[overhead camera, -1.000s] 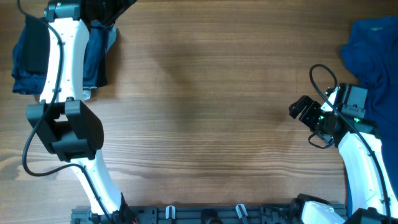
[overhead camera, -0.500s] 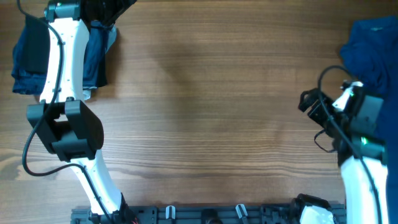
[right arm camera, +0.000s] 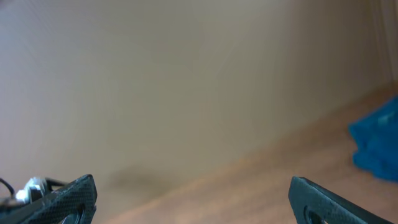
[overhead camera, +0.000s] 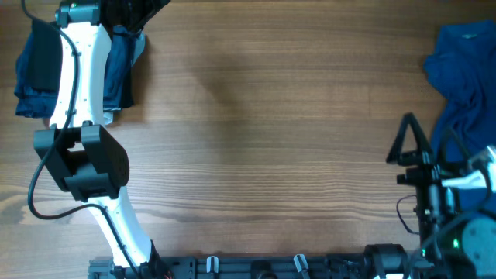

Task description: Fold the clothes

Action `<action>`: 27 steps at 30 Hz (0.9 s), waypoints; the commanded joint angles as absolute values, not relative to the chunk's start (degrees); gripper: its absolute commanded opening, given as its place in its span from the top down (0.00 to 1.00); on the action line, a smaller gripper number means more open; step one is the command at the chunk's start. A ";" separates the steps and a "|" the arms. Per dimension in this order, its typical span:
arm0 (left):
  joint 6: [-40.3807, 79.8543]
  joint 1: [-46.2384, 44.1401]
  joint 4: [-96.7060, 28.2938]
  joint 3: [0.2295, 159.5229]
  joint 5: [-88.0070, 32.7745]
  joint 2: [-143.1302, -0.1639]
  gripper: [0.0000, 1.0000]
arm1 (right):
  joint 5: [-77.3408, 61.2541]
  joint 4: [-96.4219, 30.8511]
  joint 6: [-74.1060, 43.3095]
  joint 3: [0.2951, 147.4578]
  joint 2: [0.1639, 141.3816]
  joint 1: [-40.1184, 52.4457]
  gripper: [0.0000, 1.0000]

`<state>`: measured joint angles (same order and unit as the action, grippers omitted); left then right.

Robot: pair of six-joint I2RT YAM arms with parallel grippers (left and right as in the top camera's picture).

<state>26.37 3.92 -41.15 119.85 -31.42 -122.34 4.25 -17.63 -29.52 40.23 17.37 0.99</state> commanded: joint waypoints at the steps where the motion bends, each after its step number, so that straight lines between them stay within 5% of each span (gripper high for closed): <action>1: 26.11 4.01 -41.15 120.01 -32.10 -122.26 0.00 | 5.52 -14.52 -25.10 36.03 13.76 1.39 0.00; 9: 26.11 4.01 -41.15 120.01 -32.10 -122.26 0.00 | -0.95 4.45 -19.51 18.50 7.92 1.21 0.00; 27: 26.11 4.01 -41.15 120.01 -32.10 -122.26 0.00 | -5.23 7.03 -15.33 0.27 0.19 -1.21 0.00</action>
